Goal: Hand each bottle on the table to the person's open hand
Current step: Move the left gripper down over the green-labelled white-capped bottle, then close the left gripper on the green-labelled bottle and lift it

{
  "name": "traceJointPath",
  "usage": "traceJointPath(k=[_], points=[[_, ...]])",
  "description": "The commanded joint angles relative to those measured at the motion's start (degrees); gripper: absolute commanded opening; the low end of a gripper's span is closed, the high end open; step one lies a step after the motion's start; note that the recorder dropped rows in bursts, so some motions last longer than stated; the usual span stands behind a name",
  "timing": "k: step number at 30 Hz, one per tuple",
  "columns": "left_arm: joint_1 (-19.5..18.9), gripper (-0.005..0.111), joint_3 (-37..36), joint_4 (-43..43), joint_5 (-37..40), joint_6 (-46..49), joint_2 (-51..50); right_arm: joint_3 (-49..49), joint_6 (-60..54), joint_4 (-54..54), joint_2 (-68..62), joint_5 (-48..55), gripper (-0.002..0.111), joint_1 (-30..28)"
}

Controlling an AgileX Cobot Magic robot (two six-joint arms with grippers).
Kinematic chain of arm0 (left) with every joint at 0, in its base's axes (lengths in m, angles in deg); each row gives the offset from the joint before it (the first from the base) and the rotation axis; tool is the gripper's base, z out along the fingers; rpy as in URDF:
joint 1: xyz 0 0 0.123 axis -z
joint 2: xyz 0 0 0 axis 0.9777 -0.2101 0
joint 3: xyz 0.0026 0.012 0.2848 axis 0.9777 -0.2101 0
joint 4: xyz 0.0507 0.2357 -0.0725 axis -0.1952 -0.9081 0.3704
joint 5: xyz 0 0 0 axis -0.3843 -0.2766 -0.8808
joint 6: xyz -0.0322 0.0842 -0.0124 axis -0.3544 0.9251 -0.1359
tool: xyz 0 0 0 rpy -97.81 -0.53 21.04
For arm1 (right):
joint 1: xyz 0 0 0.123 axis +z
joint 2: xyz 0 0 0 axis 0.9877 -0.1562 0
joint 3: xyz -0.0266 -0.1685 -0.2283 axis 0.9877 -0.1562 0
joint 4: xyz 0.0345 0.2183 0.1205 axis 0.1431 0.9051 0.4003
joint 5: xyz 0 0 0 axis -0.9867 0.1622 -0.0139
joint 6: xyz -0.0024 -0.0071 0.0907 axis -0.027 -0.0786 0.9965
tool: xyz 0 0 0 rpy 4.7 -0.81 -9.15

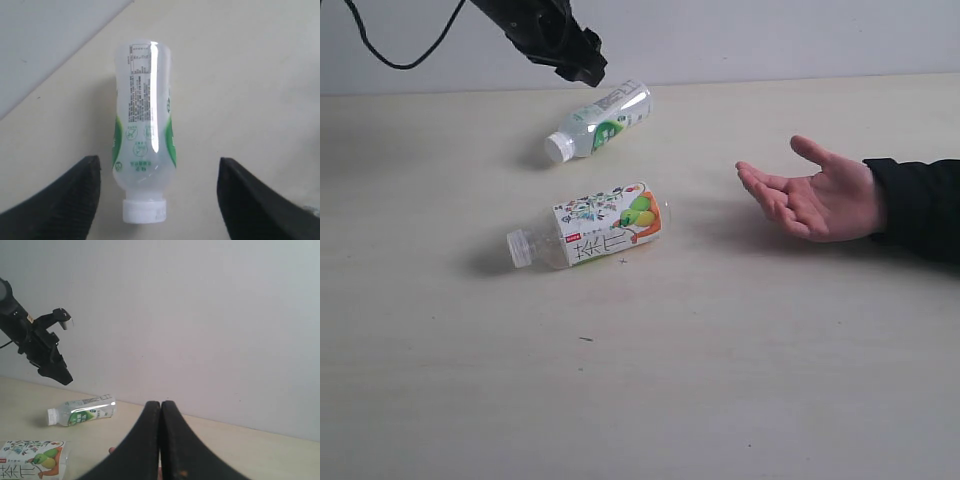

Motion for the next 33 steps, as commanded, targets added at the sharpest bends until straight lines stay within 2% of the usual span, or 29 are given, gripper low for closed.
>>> traceJointPath(k=[1, 4, 8, 12, 27, 33], points=[[0.09, 0.065, 2.28, -1.28, -1.56, -1.12, -3.15, -0.26, 0.04, -0.22, 0.19, -0.35, 0.000, -0.22], [0.09, 0.066, 3.32, -1.28, -2.92, -2.11, -4.88, -0.26, 0.04, -0.22, 0.19, -0.35, 0.000, -0.22], [-0.02, 0.076, 4.57, -1.28, -4.64, -4.12, -6.87, -0.26, 0.04, -0.09, 0.19, -0.35, 0.000, -0.22], [-0.02, 0.076, 6.59, -2.53, -5.96, -5.26, -9.86, -0.26, 0.04, -0.09, 0.19, -0.35, 0.000, -0.22], [-0.02, 0.076, 6.59, -3.24, -14.49, -6.06, -15.15, -0.26, 0.04, -0.22, 0.19, -0.35, 0.000, -0.22], [-0.02, 0.075, 6.59, -3.24, -14.43, -6.31, -15.71, -0.26, 0.04, 0.02, 0.19, -0.24, 0.000, -0.22]])
